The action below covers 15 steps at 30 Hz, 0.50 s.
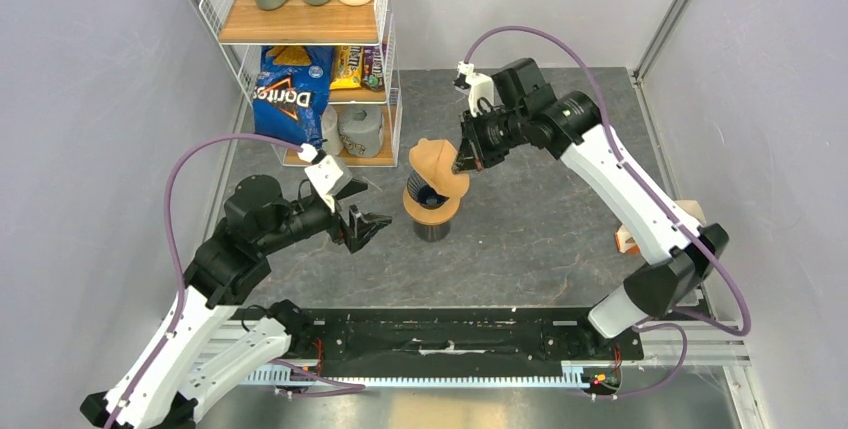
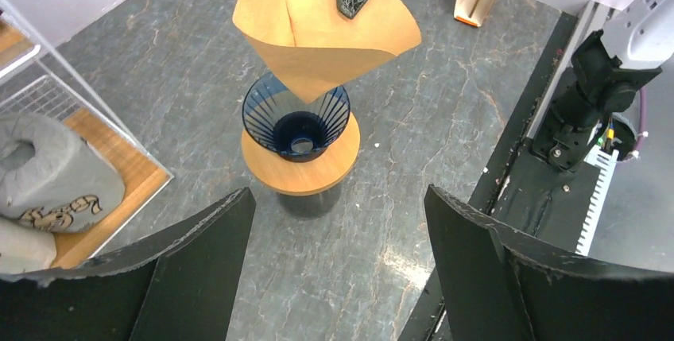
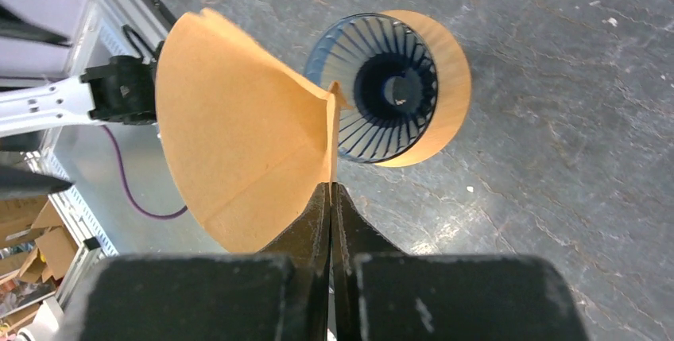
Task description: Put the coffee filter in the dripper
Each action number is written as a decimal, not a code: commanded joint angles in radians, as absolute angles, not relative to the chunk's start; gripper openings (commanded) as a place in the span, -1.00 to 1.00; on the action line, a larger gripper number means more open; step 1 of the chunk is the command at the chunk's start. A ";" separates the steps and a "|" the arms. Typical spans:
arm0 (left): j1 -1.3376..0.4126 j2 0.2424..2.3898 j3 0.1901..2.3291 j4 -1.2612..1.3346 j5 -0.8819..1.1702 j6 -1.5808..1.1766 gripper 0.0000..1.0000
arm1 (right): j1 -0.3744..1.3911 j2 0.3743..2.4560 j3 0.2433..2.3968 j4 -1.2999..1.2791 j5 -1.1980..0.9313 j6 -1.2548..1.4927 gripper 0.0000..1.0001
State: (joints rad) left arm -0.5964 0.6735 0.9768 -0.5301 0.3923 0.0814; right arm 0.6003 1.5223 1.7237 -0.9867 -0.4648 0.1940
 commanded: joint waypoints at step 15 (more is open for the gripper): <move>-0.591 0.622 0.989 -0.571 0.335 -0.098 0.79 | 0.597 1.724 1.840 -1.052 -0.438 0.220 0.20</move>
State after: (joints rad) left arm -0.5949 0.6189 0.9627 -0.5476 0.3412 -0.0563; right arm 0.5999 1.7302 1.7981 -1.0565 -0.4431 0.2222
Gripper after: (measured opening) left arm 0.883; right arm 0.379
